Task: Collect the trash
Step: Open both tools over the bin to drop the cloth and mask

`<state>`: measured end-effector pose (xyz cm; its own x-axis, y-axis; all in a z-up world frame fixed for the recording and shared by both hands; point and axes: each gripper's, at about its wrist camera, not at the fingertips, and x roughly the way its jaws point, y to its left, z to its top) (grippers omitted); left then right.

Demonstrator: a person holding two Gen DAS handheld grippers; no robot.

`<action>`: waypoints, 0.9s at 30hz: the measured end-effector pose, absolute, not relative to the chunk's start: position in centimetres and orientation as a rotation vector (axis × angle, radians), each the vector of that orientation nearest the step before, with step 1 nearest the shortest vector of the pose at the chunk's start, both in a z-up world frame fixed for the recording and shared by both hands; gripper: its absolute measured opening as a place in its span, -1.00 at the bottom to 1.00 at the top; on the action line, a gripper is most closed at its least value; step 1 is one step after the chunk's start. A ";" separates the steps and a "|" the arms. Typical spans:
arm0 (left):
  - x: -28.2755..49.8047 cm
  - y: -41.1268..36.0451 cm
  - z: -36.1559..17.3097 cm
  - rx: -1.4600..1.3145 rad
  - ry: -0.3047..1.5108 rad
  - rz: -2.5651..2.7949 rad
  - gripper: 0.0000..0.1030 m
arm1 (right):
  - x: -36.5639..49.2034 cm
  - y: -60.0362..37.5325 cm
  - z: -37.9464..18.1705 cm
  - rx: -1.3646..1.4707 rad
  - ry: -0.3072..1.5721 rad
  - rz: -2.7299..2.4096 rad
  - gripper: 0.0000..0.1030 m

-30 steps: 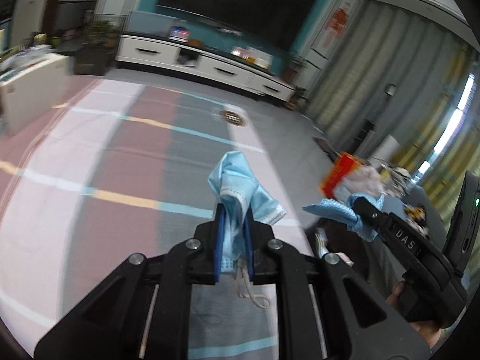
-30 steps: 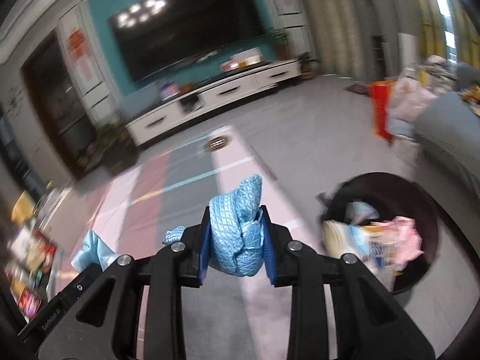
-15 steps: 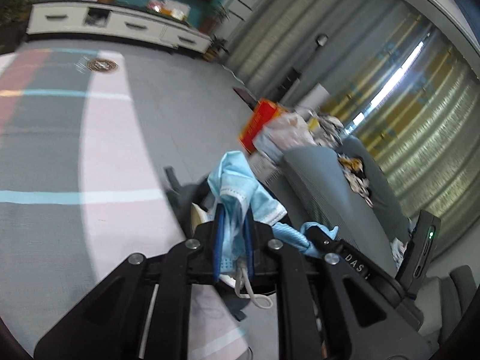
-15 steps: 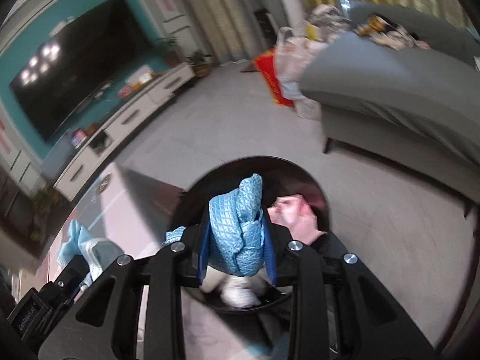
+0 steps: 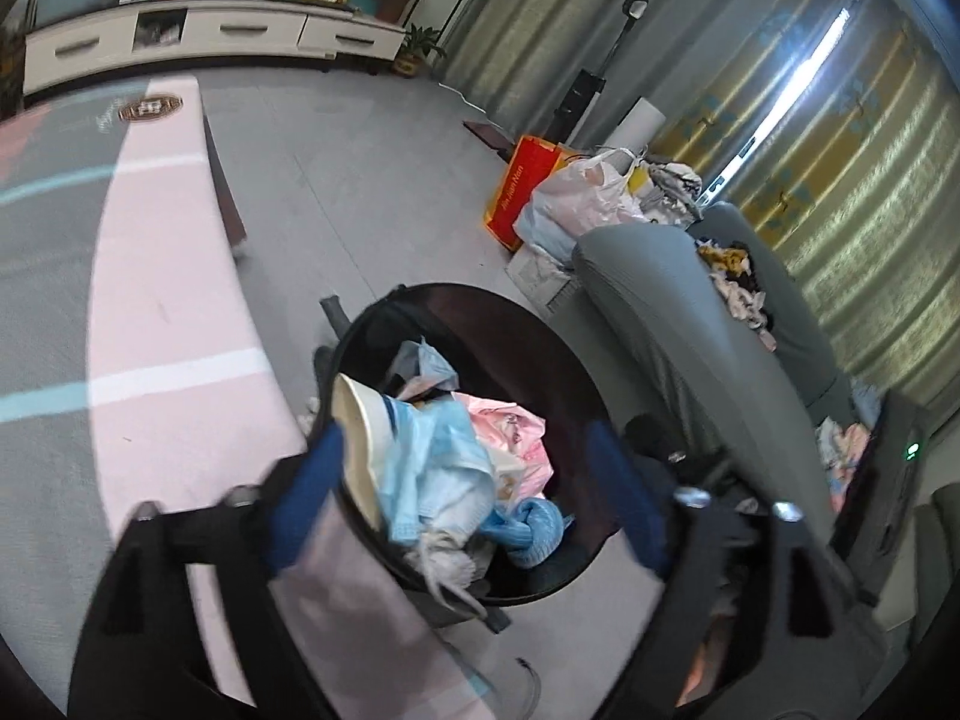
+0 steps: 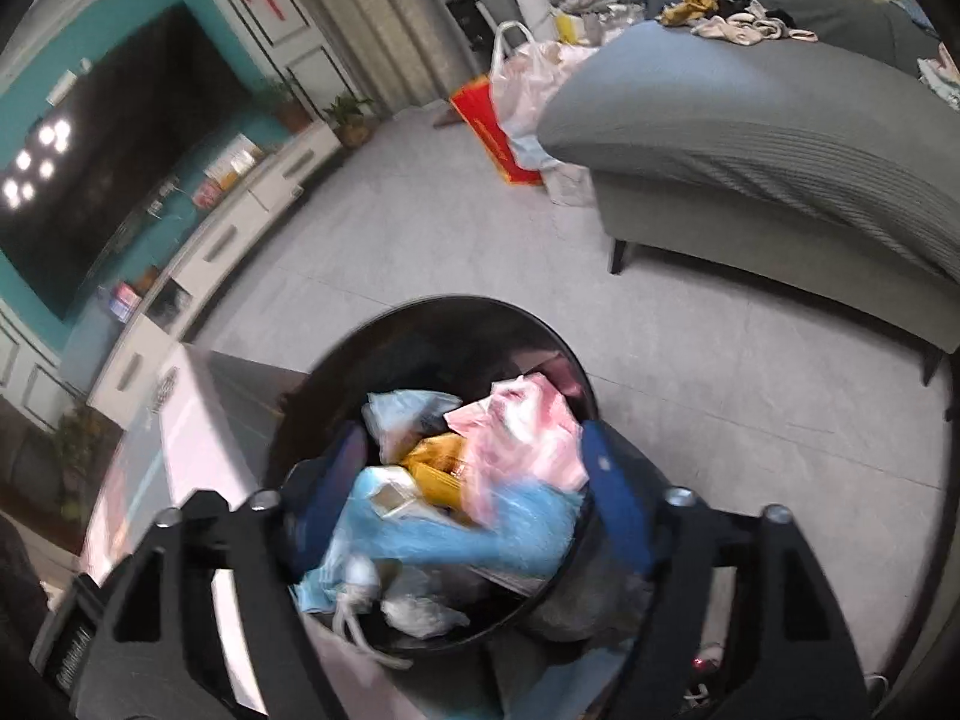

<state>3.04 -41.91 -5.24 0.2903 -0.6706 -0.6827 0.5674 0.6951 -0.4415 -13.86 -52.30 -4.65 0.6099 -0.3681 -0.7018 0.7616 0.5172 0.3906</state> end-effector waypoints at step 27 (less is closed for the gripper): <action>1.5 -36.5 -0.8 -0.025 0.884 -0.673 0.95 | -17.5 -50.8 -0.5 0.628 0.544 -0.855 0.94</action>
